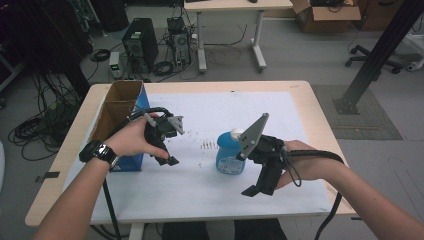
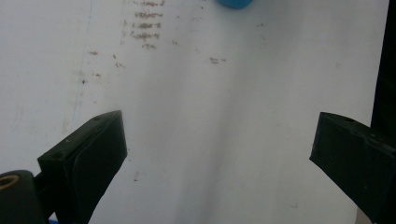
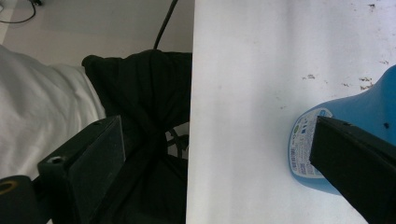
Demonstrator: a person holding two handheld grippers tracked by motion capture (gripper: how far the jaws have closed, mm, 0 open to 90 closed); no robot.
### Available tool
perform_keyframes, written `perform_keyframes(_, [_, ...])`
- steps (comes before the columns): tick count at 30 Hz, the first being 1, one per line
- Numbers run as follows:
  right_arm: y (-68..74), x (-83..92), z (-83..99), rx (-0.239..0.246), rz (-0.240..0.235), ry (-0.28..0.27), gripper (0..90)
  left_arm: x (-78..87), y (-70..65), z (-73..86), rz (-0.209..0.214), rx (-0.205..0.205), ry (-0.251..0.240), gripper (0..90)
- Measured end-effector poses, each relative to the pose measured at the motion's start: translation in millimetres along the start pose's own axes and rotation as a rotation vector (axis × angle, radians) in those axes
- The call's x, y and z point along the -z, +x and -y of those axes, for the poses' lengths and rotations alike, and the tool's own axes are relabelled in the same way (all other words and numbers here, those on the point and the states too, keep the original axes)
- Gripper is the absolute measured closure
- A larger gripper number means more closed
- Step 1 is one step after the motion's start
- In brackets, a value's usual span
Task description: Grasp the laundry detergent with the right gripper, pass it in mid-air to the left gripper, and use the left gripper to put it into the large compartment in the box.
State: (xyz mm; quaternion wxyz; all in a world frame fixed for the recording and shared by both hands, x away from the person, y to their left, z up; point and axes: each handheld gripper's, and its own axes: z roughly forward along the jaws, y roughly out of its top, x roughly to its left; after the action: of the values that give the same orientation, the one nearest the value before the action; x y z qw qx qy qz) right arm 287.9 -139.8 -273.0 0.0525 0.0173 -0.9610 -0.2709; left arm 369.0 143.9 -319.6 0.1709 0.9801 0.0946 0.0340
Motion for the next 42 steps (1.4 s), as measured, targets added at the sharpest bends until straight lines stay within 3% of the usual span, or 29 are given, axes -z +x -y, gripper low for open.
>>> perform_keyframes(8, [-1.3, 7.8, -0.5, 0.008, -0.002, -0.023, 3.1, 4.3, -0.7, -1.1, -0.001, 0.0, -0.01, 3.9])
perform_keyframes(13, [-6.3, 24.3, -3.2, 0.021, 0.01, -0.078, 2.8, 8.0, -1.2, -3.3, 0.005, 0.0, -0.01, 4.0])
perform_keyframes(21, [-22.4, 54.7, -3.0, 0.028, 0.07, -0.149, 2.1, 13.2, 1.7, -3.4, -0.001, 0.009, -0.021, 4.1])
perform_keyframes(31, [-47.1, 80.8, 20.7, 0.006, 0.139, -0.265, 1.5, 17.6, 0.5, -3.6, -0.001, 0.01, -0.029, 4.1])
perform_keyframes(37, [-61.5, 85.8, 39.4, -0.028, 0.164, -0.325, 1.4, 18.0, -0.8, -5.1, 0.002, 0.002, -0.033, 4.0])
perform_keyframes(42, [-71.2, 84.7, 54.9, -0.063, 0.171, -0.344, 1.2, 17.7, -2.4, -7.9, 0.007, -0.019, -0.045, 4.0])
